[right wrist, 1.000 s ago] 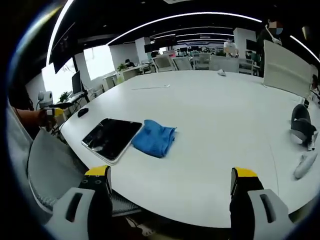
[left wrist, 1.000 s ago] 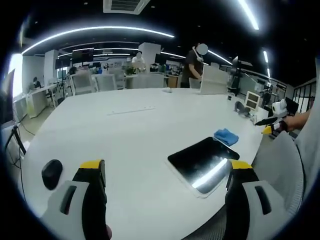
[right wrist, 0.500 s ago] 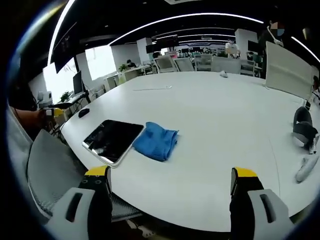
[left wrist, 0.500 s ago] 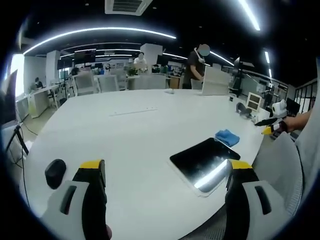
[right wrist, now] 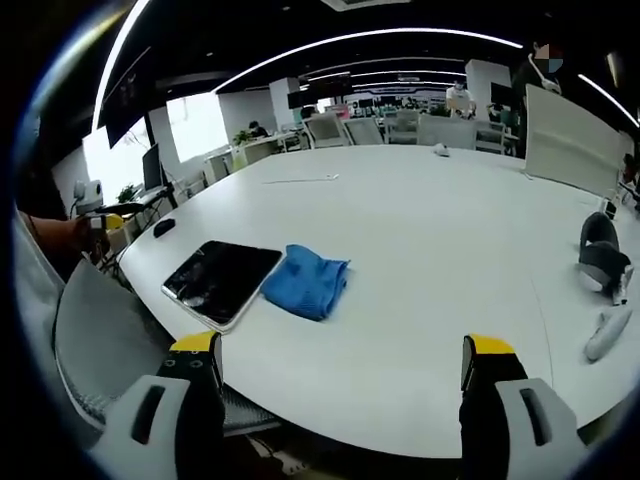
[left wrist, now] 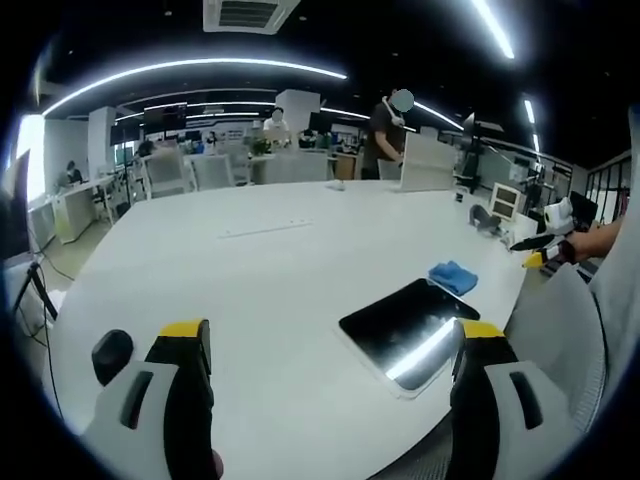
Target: Wipe the mirror surface with the cleaning cloth until all visible marks leave the cleaned area.
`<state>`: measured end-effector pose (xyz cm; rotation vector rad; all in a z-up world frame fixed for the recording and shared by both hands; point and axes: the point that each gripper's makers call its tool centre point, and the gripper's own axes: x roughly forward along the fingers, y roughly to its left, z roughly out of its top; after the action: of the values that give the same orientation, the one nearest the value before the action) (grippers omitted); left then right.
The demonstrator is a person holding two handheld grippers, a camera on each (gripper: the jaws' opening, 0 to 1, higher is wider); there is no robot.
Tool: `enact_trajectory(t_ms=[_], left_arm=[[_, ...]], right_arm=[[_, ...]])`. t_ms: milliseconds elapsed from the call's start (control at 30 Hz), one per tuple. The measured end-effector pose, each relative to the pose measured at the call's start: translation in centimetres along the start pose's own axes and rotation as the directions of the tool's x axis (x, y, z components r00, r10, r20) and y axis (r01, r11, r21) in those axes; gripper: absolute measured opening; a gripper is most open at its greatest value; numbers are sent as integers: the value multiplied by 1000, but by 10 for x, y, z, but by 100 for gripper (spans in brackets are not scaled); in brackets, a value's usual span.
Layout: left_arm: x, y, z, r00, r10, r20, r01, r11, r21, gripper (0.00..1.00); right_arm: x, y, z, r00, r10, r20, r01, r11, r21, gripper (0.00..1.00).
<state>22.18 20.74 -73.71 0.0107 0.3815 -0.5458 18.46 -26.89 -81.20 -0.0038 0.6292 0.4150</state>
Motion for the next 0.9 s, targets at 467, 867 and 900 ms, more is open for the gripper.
enact_trajectory(t_ms=[467, 867, 900], left_arm=[[-5, 0, -5, 1000, 5, -7, -5, 1000, 0, 99], [-7, -2, -6, 1000, 5, -10, -5, 1000, 2, 99], [-7, -2, -6, 1000, 6, -11, -6, 1000, 3, 99]], right_arm=[[0, 3, -3, 1000, 2, -5, -2, 1000, -7, 98], [0, 4, -3, 1000, -1, -1, 1, 1000, -2, 98], [0, 4, -1, 1000, -1, 1, 1, 1000, -5, 98]])
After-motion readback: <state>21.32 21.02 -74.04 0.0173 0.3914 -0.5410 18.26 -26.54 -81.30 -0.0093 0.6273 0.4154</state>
